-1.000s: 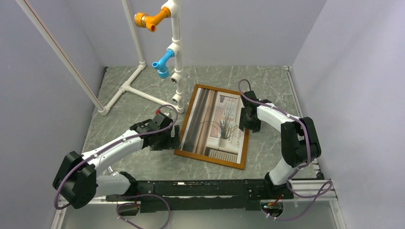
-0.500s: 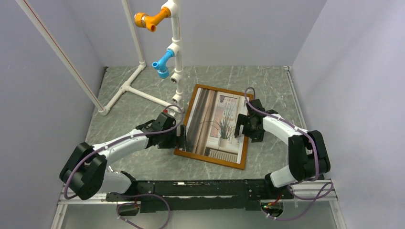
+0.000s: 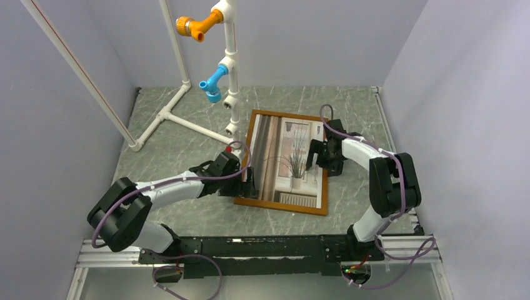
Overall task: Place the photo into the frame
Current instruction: Adjust the photo frame at the center of the board.
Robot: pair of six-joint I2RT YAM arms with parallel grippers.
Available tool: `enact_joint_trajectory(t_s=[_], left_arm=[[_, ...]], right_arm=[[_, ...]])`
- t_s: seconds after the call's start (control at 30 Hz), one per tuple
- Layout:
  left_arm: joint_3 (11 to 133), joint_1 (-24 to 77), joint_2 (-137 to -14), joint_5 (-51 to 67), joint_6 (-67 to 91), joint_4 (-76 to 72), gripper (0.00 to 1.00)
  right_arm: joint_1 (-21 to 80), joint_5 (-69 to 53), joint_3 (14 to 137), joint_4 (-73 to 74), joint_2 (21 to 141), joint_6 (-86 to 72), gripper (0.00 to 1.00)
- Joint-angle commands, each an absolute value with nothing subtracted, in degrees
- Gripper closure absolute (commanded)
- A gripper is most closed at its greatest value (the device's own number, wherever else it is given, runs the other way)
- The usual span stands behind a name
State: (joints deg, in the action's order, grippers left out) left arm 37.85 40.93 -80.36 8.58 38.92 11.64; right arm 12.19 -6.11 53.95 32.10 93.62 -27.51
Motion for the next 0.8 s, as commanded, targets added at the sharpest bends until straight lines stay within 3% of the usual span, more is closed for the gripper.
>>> enact_joint_trajectory(t_s=[0.0,0.47,0.77], left_arm=[[38.0,46.8,-84.0,12.2,44.2,6.6,0.04],[38.7,51.9,-84.2,7.9,48.5,6.9,0.02],[36.3,51.6,-67.5,0.2,47.5,12.5,0.01]], right_arm=[[12.0,-10.4,58.5,28.9,98.3,-25.7,0.10],[11.5,-8.0,62.4,30.8,100.1,-23.5,0.10],[11.3,-4.7,54.5,31.6,83.3,-23.8,0.08]])
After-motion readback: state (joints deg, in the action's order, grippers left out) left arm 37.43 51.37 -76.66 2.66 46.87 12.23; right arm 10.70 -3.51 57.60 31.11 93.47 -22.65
